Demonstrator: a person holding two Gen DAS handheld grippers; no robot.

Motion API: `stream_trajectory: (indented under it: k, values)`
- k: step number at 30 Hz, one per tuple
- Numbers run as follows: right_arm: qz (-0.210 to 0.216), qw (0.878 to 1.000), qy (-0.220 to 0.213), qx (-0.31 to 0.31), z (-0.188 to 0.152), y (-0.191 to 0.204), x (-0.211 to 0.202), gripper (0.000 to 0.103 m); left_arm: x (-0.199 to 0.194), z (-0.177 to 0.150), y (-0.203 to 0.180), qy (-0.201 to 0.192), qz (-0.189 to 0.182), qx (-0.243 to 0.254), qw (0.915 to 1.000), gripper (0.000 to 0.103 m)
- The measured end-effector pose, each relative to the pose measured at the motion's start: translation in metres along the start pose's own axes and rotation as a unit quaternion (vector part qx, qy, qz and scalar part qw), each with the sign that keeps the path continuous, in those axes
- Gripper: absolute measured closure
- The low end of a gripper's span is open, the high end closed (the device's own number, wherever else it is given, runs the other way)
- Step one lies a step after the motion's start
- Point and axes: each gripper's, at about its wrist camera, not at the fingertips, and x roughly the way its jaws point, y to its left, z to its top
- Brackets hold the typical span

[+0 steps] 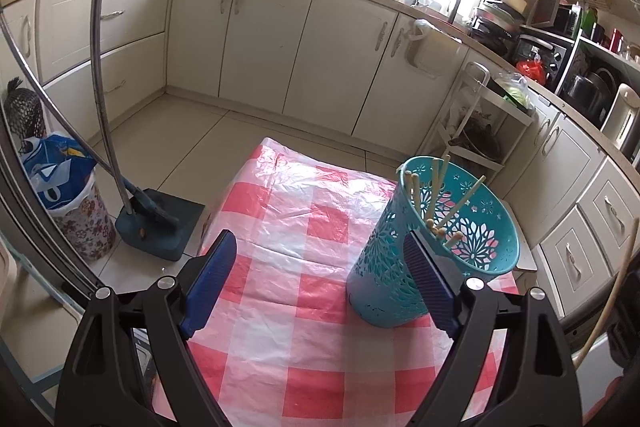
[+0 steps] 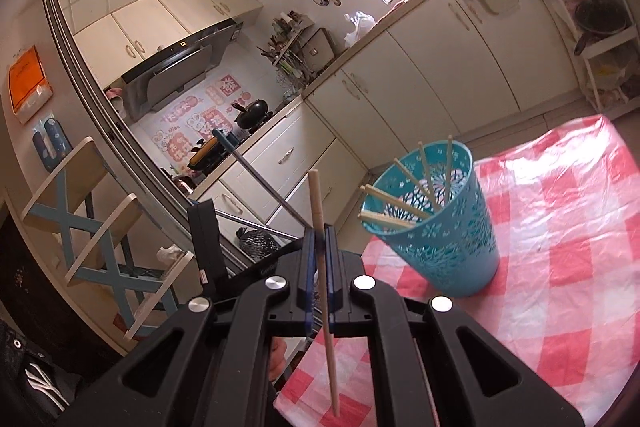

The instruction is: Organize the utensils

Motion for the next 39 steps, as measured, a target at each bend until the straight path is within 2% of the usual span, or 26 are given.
stream_trajectory:
  k: [8, 14, 20, 25, 29, 36, 39]
  values:
    - [-0.026, 0.999, -0.01, -0.016, 0.031, 0.006, -0.001, 0.098, 0.0, 0.0, 0.002, 0.002, -0.003, -0.007, 1.0, 0.021]
    - [-0.036, 0.998, -0.042, -0.04, 0.082, 0.028, -0.006, 0.098, 0.0, 0.002, 0.006, 0.003, -0.007, -0.017, 0.9998, 0.021]
    - [-0.083, 0.992, -0.059, -0.069, 0.12, 0.034, 0.008, 0.098, -0.001, 0.004, 0.009, 0.002, -0.008, -0.024, 0.9997, 0.021]
    - [-0.126, 0.988, -0.053, -0.07, 0.12, 0.014, 0.029, 0.098, -0.001, 0.005, 0.01, 0.002, -0.009, -0.027, 0.9996, 0.021]
    - [-0.158, 0.984, -0.025, -0.076, 0.104, -0.004, 0.054, 0.098, -0.001, 0.005, 0.01, 0.002, -0.009, -0.027, 0.9996, 0.021]
    - [-0.194, 0.975, 0.04, -0.1, 0.074, -0.013, 0.096, 0.098, -0.001, 0.005, 0.005, 0.007, -0.009, -0.015, 0.9998, 0.021]
    - [-0.193, 0.975, 0.045, -0.096, 0.061, -0.011, 0.095, 0.098, -0.002, 0.003, 0.002, 0.006, -0.004, -0.008, 0.9999, 0.019]
